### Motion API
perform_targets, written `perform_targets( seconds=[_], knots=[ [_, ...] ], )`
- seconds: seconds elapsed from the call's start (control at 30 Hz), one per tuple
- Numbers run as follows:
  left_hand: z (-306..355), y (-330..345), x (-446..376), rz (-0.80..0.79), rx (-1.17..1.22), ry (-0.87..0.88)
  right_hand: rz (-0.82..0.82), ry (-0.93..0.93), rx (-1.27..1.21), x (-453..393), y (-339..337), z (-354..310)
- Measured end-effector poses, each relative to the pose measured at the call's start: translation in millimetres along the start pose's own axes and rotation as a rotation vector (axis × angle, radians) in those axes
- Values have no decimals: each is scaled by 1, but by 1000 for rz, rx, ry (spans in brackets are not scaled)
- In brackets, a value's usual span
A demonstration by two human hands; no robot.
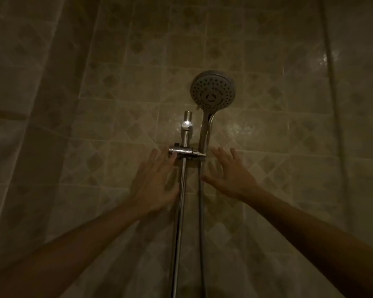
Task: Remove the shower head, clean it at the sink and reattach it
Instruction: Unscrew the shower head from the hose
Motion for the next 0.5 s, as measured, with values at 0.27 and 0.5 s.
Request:
perform_targets(
  seconds=[0.27,0.5],
  knots=[
    [3,33,-8,225,809,-426,38,-18,-413,-28,-6,-7],
    [1,57,-17,173,1103,-597,81,66,-752,-48,-10,-12]
  ],
)
Point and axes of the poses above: each hand's wrist, its own x-axis away from the middle knuckle, its own y-axis out of the palm, z = x × y, the point moved 3 cm from there along -x, towards the middle knuckle, and after that the axes turned 7 degrees about y, right-handed, at the moved point
